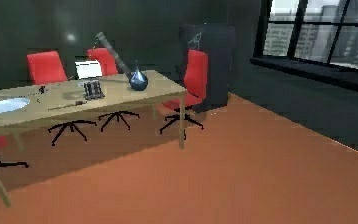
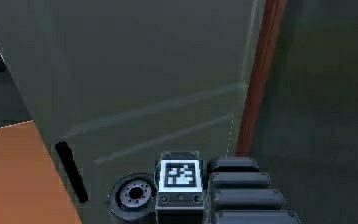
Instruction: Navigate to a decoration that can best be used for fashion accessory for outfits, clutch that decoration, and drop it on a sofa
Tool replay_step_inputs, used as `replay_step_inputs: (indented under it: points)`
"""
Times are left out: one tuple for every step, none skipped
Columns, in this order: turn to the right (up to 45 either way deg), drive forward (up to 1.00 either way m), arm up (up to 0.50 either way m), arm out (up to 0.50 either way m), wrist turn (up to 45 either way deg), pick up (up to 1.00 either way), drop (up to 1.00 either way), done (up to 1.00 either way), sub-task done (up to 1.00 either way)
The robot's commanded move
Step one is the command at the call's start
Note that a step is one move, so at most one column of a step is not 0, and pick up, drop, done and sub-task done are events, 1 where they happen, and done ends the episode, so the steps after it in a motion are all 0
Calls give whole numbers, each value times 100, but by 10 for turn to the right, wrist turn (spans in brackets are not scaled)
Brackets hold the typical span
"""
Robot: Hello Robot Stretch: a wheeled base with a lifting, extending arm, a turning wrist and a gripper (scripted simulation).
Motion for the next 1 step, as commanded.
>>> replay_step_inputs:
  points:
    - [0, 30, 0, 0, 0, 0, 0, 0, 0]
